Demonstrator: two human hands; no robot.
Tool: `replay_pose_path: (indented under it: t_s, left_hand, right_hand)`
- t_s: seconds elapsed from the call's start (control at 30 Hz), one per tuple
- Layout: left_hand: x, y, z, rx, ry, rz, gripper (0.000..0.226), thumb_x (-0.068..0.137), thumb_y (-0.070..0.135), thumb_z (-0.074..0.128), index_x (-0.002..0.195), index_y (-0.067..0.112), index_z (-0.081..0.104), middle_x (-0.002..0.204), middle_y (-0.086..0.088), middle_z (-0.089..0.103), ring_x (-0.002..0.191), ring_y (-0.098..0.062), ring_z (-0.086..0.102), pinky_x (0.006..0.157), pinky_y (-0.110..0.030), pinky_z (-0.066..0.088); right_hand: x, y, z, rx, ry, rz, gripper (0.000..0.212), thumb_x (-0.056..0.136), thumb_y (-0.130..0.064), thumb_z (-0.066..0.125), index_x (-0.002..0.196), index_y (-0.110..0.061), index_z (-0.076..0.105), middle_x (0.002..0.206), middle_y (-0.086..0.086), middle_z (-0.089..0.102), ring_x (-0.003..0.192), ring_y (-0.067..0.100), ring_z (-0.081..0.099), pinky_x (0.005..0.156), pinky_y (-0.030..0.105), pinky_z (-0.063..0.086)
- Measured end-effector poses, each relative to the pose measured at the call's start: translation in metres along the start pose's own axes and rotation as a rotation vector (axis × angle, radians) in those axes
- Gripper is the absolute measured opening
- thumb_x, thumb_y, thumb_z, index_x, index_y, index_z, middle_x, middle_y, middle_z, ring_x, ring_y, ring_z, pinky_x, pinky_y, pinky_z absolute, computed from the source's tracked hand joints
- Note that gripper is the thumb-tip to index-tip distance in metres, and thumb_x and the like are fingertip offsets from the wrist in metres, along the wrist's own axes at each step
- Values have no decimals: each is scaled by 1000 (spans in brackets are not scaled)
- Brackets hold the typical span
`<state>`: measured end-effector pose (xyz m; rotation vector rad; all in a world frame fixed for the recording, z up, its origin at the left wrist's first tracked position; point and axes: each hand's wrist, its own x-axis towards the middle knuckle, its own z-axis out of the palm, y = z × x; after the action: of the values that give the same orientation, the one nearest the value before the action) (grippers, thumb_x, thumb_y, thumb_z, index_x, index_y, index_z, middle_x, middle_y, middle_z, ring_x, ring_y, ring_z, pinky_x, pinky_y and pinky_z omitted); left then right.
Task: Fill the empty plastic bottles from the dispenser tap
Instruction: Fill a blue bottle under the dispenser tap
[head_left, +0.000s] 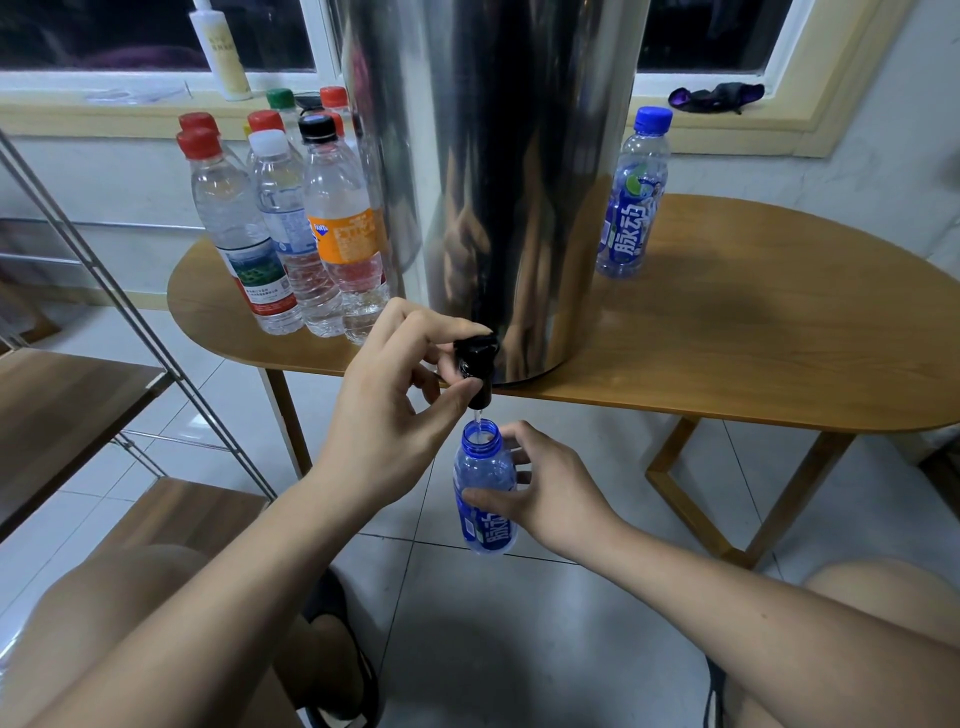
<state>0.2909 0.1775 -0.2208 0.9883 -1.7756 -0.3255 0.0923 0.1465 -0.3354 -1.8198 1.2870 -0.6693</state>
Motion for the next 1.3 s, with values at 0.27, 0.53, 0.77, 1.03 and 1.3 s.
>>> replay_pose_path:
  t_s: [0.27,0.53,0.77,1.03,1.3]
  left_hand:
    - [0,0,1,1,5,-4,46,92,-7,80,126,21,68,103,-6,55,88,-24,65,70,-31,53]
    - [0,-1,1,-8,6,-6,47,92,-7,80,126,23,68,103,-5,55,87,-24,65,68,-34,55]
    - [0,-1,1,-14,4,-4,47,92,-7,80,126,22,68,103,-7,56,88,-25,65,68,-33,53]
    - [-1,-2,2,-24,3,-13,47,92,-8,79,126,22,68,103,-5,55,87,-25,65,69,-32,52]
    - [-1,-1,2,-43,4,-33,50,91,-11,78,125,24,68,101,-6,55,88,-26,65,70,-33,52]
  right_hand:
    - [1,1,0,5,4,-1,69,79,-55,92,134,-38,55,132,-18,67,116,7,66,96,30,62]
    - [1,1,0,0,-5,7,69,80,-54,92,134,-38,54,134,-18,67,118,8,66,96,30,62]
    - [1,2,0,8,-5,4,67,80,-54,92,133,-40,54,133,-19,66,118,8,66,96,32,62]
    - [1,1,1,14,1,-12,66,79,-54,92,132,-41,54,131,-21,67,115,6,66,94,26,60]
    - [0,1,1,24,6,-14,66,79,-53,93,131,-40,54,129,-20,67,115,7,66,94,28,62]
